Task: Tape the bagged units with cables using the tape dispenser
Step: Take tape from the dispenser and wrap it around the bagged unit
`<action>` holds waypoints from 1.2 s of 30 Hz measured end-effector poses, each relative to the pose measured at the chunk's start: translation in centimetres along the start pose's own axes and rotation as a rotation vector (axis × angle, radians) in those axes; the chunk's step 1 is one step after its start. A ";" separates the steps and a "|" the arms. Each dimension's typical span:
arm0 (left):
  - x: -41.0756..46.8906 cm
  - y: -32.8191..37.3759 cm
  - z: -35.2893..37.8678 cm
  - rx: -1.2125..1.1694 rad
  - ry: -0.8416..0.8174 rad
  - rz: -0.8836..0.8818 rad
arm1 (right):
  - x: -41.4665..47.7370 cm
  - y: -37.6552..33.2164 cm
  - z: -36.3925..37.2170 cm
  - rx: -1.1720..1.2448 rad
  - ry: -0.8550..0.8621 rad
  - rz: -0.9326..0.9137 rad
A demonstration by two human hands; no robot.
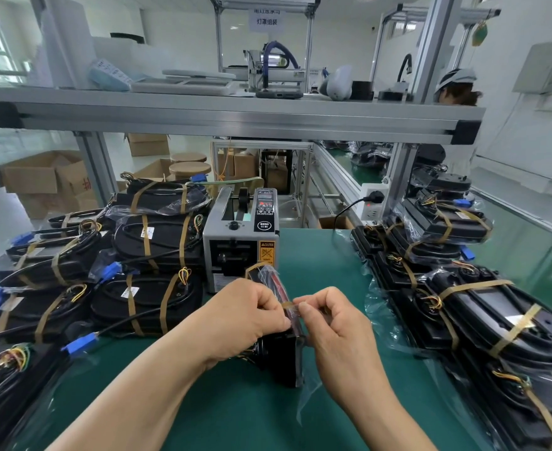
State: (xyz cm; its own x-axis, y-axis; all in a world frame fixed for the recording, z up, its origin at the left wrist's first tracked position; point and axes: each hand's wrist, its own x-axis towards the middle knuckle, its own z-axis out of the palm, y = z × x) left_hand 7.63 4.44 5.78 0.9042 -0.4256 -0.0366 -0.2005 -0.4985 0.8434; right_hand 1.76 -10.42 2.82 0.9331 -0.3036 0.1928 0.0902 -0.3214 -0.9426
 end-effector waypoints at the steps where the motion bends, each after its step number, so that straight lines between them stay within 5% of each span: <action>1: 0.0 -0.1 0.1 0.002 0.002 0.005 | 0.0 0.0 0.0 0.001 -0.002 0.000; 14: 0.2 -2.2 2.5 -0.145 0.312 -0.002 | 0.1 0.5 -0.2 -0.055 -0.011 -0.045; 26: 0.3 -1.7 -0.3 -0.125 -0.056 0.044 | 0.1 0.4 -0.4 -0.037 -0.006 -0.024; 36: -1.0 -3.3 2.1 -0.182 0.132 0.121 | 5.1 -2.7 -1.0 -0.249 -0.070 -0.146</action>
State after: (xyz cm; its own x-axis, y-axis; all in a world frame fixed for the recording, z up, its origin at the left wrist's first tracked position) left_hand 6.57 4.94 1.89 0.9215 -0.3654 0.1313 -0.2503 -0.3007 0.9203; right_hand 5.91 -12.01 6.60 0.9392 -0.1779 0.2937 0.1448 -0.5702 -0.8086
